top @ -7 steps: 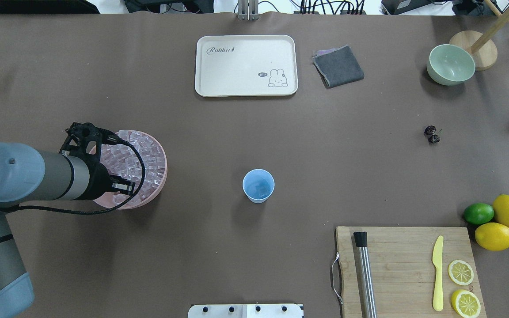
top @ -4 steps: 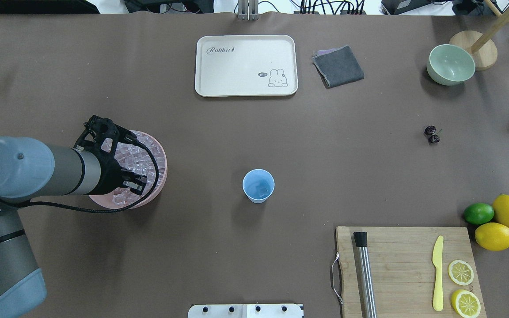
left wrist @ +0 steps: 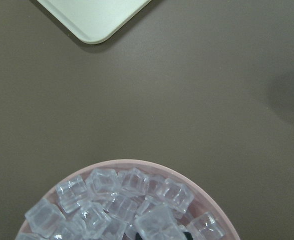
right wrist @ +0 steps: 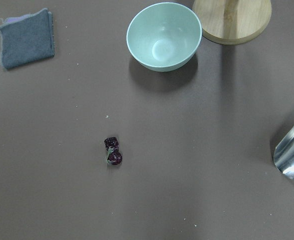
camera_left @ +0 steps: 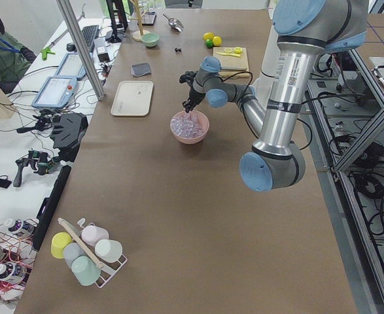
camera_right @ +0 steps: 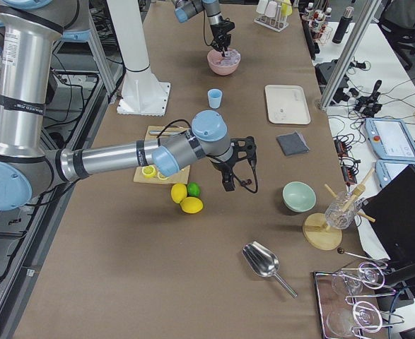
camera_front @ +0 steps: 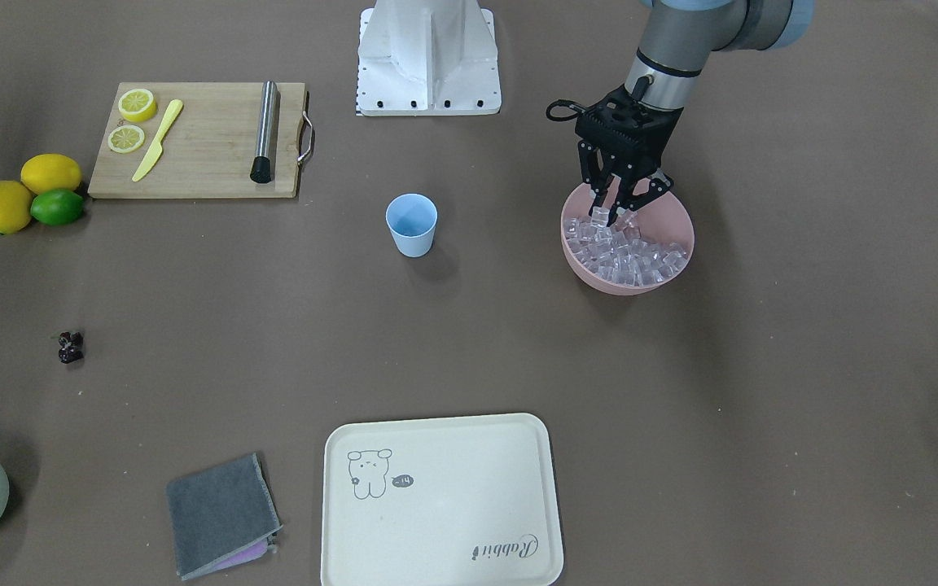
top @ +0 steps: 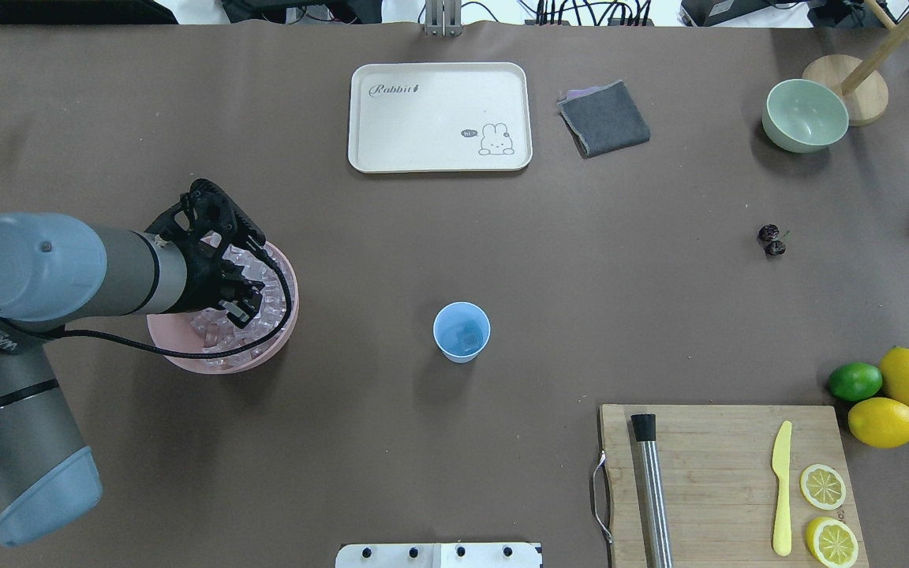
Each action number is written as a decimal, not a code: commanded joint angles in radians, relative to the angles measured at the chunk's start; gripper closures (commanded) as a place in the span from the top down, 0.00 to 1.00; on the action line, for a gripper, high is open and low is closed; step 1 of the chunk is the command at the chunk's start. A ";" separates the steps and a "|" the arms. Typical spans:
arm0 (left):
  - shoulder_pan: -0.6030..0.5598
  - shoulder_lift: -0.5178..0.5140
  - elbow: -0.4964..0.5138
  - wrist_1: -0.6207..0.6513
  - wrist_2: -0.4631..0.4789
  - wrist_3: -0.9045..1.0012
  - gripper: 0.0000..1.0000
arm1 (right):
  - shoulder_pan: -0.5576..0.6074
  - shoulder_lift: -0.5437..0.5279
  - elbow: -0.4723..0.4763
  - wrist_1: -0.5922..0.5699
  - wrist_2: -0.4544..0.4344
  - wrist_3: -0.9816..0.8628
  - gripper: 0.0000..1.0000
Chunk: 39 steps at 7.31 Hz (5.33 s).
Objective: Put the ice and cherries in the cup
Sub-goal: 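Carry the ice cube with the left gripper over the cup, then open the left gripper to release the ice cube into the cup, then move the left gripper back over the pink bowl of ice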
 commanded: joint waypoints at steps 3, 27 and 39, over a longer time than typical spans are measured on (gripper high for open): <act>0.014 -0.168 0.091 0.000 0.003 -0.226 0.00 | 0.000 0.000 0.001 0.000 -0.001 0.001 1.00; -0.044 -0.106 -0.005 0.208 -0.001 -0.412 0.96 | 0.000 0.003 0.005 -0.001 0.002 0.003 1.00; -0.163 -0.037 0.135 0.063 -0.055 0.246 0.92 | 0.000 0.003 -0.003 -0.001 0.002 0.007 1.00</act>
